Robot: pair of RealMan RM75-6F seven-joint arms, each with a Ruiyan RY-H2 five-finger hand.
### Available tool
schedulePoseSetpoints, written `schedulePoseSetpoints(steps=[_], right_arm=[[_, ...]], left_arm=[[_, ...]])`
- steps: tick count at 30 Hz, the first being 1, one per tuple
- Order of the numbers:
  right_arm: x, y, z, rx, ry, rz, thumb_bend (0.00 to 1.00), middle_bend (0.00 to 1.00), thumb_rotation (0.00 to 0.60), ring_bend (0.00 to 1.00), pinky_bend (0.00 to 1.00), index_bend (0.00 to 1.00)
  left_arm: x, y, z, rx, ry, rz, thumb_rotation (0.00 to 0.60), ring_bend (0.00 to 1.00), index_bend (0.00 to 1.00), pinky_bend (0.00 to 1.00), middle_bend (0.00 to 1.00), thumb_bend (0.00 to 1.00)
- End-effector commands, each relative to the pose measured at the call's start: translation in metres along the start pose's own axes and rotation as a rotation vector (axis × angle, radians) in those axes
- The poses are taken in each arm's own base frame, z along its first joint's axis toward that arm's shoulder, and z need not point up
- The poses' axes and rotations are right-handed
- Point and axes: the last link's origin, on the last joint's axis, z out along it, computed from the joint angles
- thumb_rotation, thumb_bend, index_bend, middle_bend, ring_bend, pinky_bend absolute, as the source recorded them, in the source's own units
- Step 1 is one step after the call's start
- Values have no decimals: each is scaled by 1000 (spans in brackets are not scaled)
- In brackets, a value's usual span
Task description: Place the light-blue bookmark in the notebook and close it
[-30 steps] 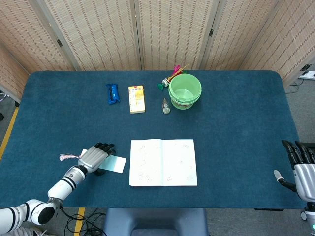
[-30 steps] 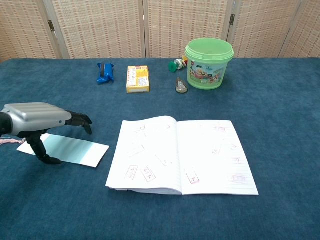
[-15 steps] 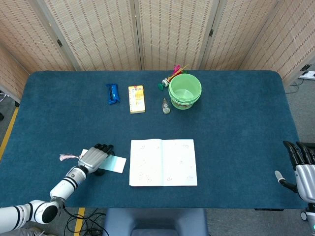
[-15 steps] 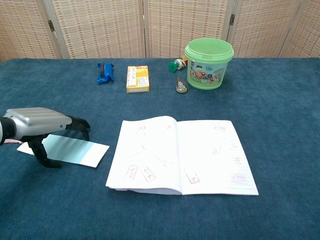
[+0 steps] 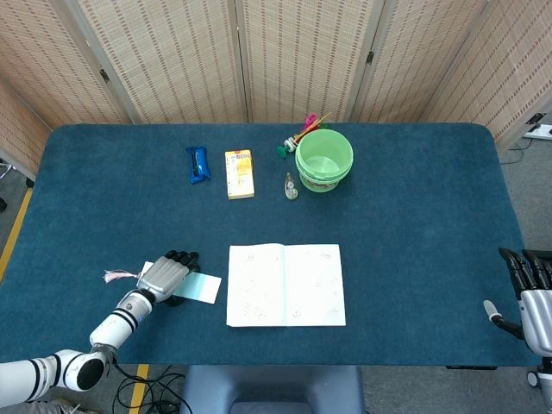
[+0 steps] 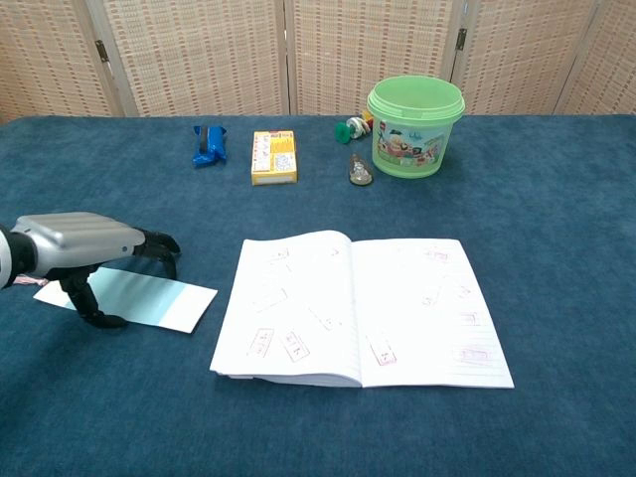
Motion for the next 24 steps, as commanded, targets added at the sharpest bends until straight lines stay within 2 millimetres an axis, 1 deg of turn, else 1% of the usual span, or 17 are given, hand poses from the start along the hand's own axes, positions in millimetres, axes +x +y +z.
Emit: schedulePoseSetpoints(steps=[1,5,17,24], right_arm=[[0,0,0,-1,-1,1,211,128,600,83,148,21],[-1,1,-1,-4,-3,3,211,128,600,83,148,21],[-1,3,-2,-12,-1,4,212,127,600,83,148,21],[0,3,-1,-12,2,1,211,128,600,83,148,21]], left_arm=[[-1,0,0,1,-1,0,600,113,269,156,83,295],[-3,1,2,3,0,-3,600,113,276,156,83,295],[-7,1,7,7,37,-21,600,112,350,156,83,295],[0,-1,2,-14,76,6,600,112,367,156,83,295]])
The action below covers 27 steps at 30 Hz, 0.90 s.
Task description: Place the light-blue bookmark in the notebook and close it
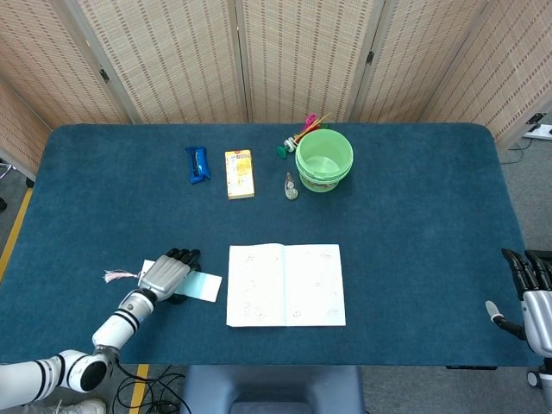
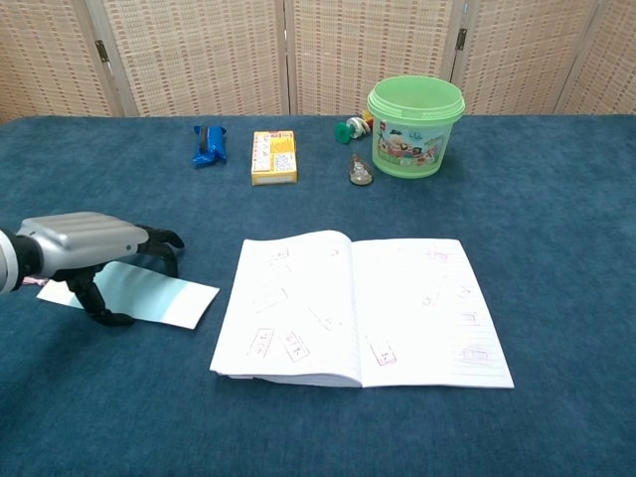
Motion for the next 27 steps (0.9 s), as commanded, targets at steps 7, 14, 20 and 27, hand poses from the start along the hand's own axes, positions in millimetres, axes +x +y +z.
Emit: schedulePoseSetpoints(steps=[7,14,20,27], right_arm=[[1,-1,1,0,4,-3,212,127,600,83,148,21],[3,0,-1,-4,9,-6,211,127,600,83,148,21],[5,0,-2,-7,15,-9,211,127,600,83,148,21],[7,1,-3,-11,18,-10,211,127,600,83,148,21]], left_arm=[[22,0,-9,-66,88,48,600,112,375,156,83,295],[41,11,-18,-153,153,97,600,112,381,156,83,295],[57,33,-25,-258,192,131,600,112,377,156,83,295],[71,66,-25,-378,223,177,600,112,373,156,83,295]])
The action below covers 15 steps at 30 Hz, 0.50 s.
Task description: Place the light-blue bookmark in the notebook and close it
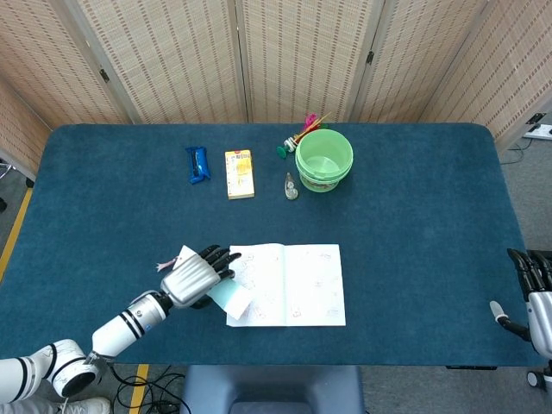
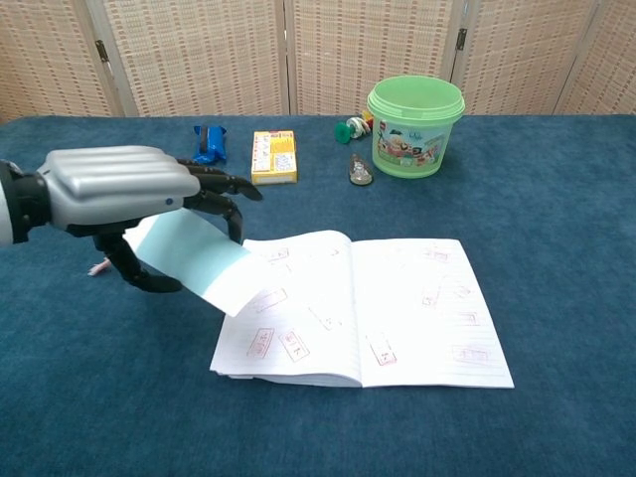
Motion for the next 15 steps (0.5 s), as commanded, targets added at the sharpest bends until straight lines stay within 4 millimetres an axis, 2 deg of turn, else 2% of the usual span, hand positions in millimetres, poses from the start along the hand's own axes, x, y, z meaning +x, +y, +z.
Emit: schedulePoseSetpoints(steps=[1,8,15], right_arm=[[1,0,0,-1,3,0,211,128,600,83,148,21],[5,0,-2,-1,10,-7,211,127,600,83,148,21],[6,2,-5,-13,11,-4,212,127,600,83,148,21]], left_arm=[[7,14,9,-49,14,13,600,112,372,156,83,295],[19,36,37,-124,27,54,600,112,366,156,83,295],[36,43,64,-117,48,16,600,112,361,156,83,295]])
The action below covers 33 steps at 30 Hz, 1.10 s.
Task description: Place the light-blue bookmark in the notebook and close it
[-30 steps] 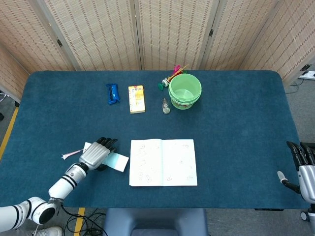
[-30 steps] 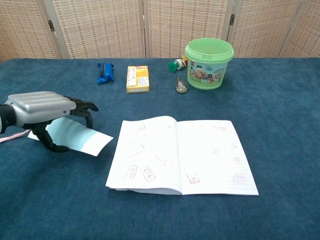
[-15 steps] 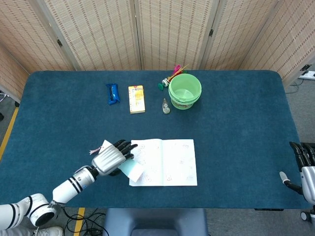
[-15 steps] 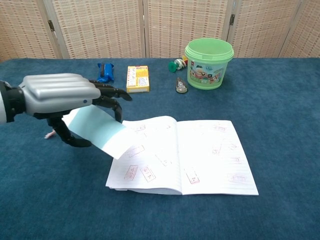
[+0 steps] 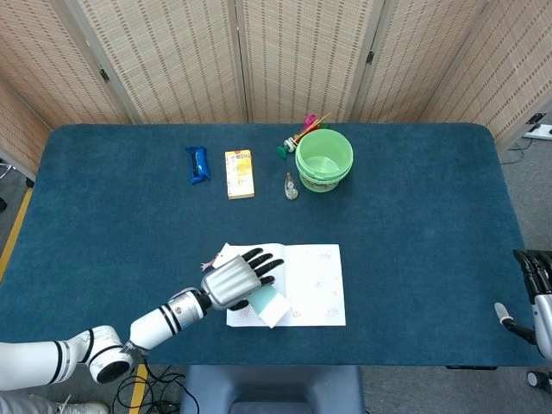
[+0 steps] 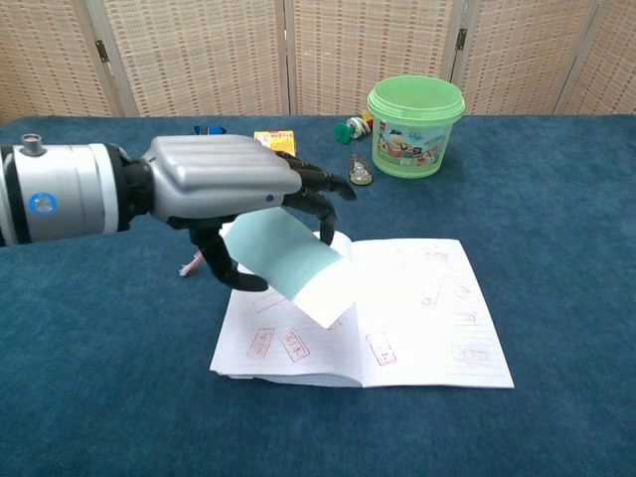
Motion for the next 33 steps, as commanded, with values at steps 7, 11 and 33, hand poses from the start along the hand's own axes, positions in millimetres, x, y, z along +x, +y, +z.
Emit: schedulePoseSetpoints(steps=[7,11,33], right_arm=[[3,0,1,5,8,-7,212,128,600,83,148,21],[4,-1,1,8,9,-9,211,128,600,82,148,21],[7,2,1,-9,13,-18,211,128,600,83,148,21]], left_arm=[[14,1,38,18,26,11,600,112,357,156,83,294],[20,0,55,36,39,18,600,112,356,156,83,295],[1,4,92,70,-2,75,600,99,356,156,83,295]])
